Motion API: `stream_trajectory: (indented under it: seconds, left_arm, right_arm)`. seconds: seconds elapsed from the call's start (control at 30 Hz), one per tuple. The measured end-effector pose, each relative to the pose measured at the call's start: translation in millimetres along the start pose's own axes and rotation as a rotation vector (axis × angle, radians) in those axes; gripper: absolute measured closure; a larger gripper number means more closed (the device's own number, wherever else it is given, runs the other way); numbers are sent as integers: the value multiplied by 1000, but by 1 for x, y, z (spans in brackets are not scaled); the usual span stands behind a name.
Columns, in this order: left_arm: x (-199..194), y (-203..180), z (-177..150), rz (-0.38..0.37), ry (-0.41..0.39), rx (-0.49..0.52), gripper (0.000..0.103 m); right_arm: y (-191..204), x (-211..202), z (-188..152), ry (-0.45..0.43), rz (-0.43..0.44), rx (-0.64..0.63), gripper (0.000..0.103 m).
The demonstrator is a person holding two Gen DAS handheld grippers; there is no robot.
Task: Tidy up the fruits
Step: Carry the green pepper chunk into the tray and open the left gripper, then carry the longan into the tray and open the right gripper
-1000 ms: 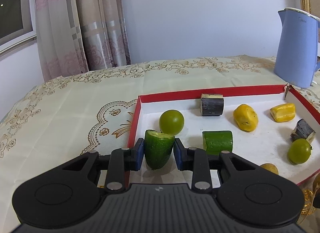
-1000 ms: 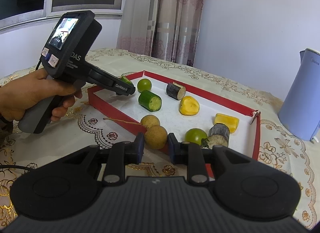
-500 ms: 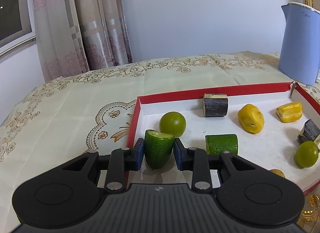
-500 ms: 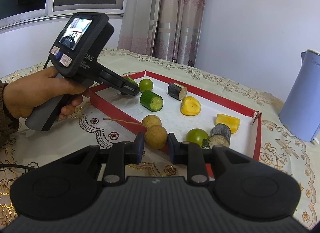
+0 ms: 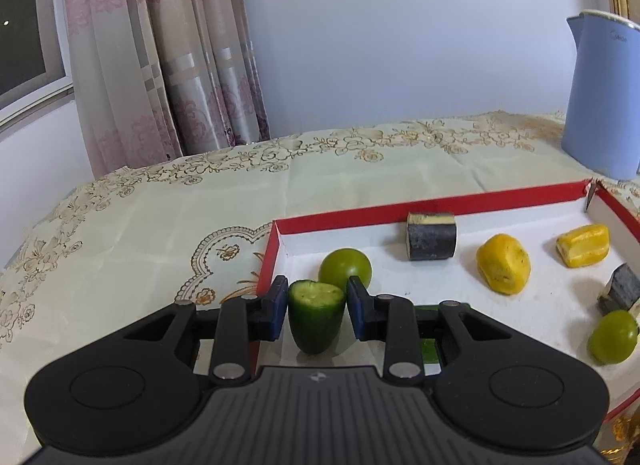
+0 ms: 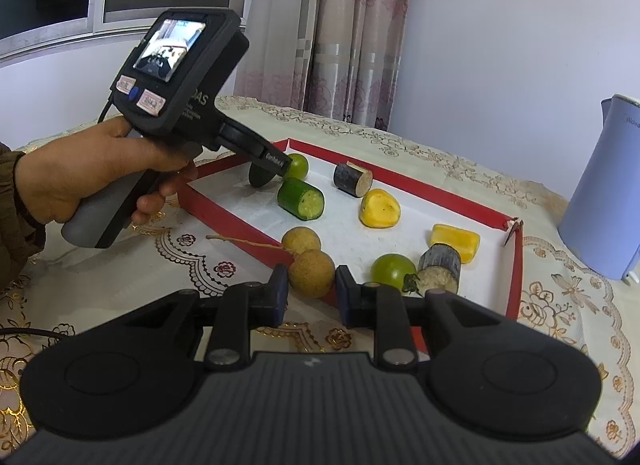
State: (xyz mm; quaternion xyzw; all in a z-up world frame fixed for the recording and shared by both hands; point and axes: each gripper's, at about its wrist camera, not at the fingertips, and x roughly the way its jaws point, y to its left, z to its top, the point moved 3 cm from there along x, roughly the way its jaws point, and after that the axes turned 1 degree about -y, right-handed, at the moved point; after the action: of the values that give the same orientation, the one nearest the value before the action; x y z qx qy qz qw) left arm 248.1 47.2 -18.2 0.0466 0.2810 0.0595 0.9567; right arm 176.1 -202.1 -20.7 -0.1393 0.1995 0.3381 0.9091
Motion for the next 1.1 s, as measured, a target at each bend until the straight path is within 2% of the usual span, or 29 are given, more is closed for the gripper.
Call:
stream_trajectory:
  seconds: [0.03,0.07,0.13,0.27,0.47,0.6,0.67,0.8,0.9,1.0,1.1]
  left_arm:
    - [-1,1,1,-2,-3,-7,65]
    - [-4,3,2,-3,-11,-17,50]
    - [-11,6,2,5,-34,-27,33]
    - [-29,15,3,15,-66,-51,32]
    - [-61,46,-7,-7,-153,-255,32]
    - [-70,58,-17,48,-216,-294,32]
    - [-70,68,-18,57,-225,-316,32]
    - [-75,91,-20,49,-243,-427,32]
    - [-77,89,-20,49,-247,-421,32]
    - [-76,81,-19,14,-235,-393,32]
    - [-77,70,-19,-1,-234,-349,21]
  right_arm:
    - [-1,0,0,0,1,5,79]
    - [-1,0,0,0,2,10,79]
    - [-2,1,0,-1,3,17,79]
    - [-5,2,-1,-2,1,29,79]
    - [-14,0,2,-19,-25,62,79]
    - [-21,-5,8,-42,-58,92,79]
    - [-25,-7,11,-47,-76,97,79]
    - [-31,-5,21,-44,-104,91,79]
    - [-38,5,30,-34,-116,87,79]
    - [-46,20,38,-9,-120,80,79]
    - [-55,41,43,24,-125,89,79]
